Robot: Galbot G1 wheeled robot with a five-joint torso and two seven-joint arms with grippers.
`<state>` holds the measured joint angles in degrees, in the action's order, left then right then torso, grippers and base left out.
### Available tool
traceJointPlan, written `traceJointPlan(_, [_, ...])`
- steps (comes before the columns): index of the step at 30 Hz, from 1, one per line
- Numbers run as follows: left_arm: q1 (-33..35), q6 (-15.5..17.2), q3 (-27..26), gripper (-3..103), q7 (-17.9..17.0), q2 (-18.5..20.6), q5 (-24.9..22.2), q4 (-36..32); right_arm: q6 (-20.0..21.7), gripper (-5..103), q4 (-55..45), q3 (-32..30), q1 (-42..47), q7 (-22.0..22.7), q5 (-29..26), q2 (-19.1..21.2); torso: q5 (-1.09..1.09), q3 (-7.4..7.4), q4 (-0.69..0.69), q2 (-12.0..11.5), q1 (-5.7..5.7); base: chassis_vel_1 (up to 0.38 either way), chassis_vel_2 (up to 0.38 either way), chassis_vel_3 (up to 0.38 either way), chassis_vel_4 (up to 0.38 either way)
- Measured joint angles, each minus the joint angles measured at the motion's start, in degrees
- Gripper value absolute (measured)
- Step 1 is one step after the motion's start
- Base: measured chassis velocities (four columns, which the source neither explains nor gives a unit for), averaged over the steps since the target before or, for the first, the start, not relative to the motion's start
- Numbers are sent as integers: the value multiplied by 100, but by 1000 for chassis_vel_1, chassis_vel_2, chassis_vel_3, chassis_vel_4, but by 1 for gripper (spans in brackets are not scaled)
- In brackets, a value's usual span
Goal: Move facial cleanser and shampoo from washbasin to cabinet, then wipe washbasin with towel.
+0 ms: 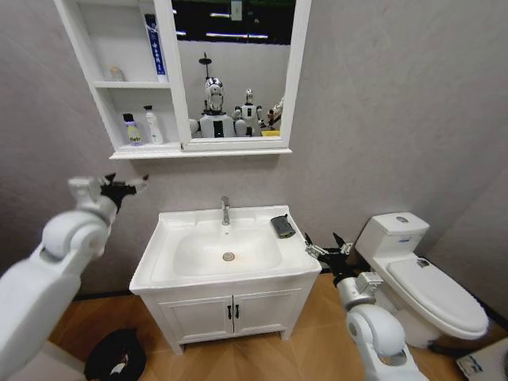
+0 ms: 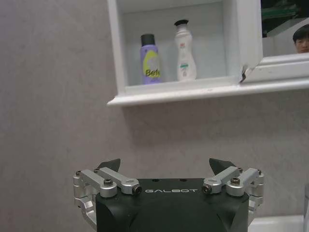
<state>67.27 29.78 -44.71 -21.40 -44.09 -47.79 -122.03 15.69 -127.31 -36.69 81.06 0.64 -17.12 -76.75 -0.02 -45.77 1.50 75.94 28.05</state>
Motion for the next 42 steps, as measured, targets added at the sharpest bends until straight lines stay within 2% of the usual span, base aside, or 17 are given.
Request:
traceJointPlan(1, [659,-48,-385,100,178,-333,209,-241,5,100,-9,-1,3,1,-2,15,0,0,0,0,-1,0,0,0,0])
traceJointPlan(2, [659,-48,-385,100,178,-333,209,-241,5,100,-9,-1,3,1,-2,15,0,0,0,0,-1,0,0,0,0])
traceJointPlan(3, [1379,-169,-772,100,388,-739,433,-523,13,100,-20,-2,10,3,-3,25,-5,0,-1,0,0,0,0,0,0])
traceJointPlan(5, [2329,-500,-1322,100,858,-1404,815,-983,18,100,-30,-1,13,4,-1,28,2,0,-2,1,-1,0,0,0,0])
traceJointPlan(6, [2329,-500,-1322,100,858,-1404,815,-983,18,100,-30,-1,13,4,-1,28,2,0,-2,1,-1,0,0,0,0])
traceJointPlan(9, [3425,-1018,-1870,100,1476,-2226,1300,-1498,26,100,-27,43,-14,5,23,6,2,1,0,1,-1,0,0,0,0])
traceJointPlan(10, [3425,-1018,-1870,100,1476,-2226,1300,-1498,26,100,-27,43,-14,5,23,6,2,1,0,1,-1,0,0,0,0])
traceJointPlan(13, [4286,-1624,-2177,100,2067,-3007,1715,-1711,52,100,-12,93,-64,6,37,-1,2,0,-1,1,-1,0,0,0,0])
traceJointPlan(14, [4286,-1624,-2177,100,2067,-3007,1715,-1711,52,100,-12,93,-64,6,37,-1,2,0,-1,1,-1,0,0,0,0])
traceJointPlan(17, [4755,-2114,-2222,100,2405,-3485,1929,-1689,61,100,22,99,-82,6,35,25,0,0,-1,0,-1,0,0,0,0])
traceJointPlan(18, [4755,-2114,-2222,100,2405,-3485,1929,-1689,61,100,22,99,-82,6,35,25,0,0,-1,0,-1,0,0,0,0])
traceJointPlan(20, [5074,-2586,-2147,100,2617,-3753,2004,-1656,51,100,70,75,-67,1,25,46,0,-1,-1,0,0,0,0,0,0])
traceJointPlan(21, [5131,-2707,-2109,100,2677,-3802,2022,-1659,37,100,90,70,-60,-3,25,50,1,0,0,0,0,0,0,0,0])
traceJointPlan(24, [5225,-2916,-1919,100,2765,-3878,2038,-1752,10,100,134,68,-52,-10,25,52,1,0,0,0,0,0,0,0,0])
traceJointPlan(27, [5217,-2892,-1588,100,2759,-3945,2138,-1963,-13,100,184,79,-62,-15,32,35,1,-1,1,-1,0,0,0,0,0])
traceJointPlan(31, [5158,-2683,-1324,100,2559,-4009,2323,-2094,-20,100,195,81,-66,-17,36,14,0,-1,1,-1,1,0,0,0,0])
traceJointPlan(42, [5109,-2586,-1272,100,2469,-4001,2353,-2106,24,100,81,69,-17,49,17,29,0,-1,1,-1,1,0,0,0,0])
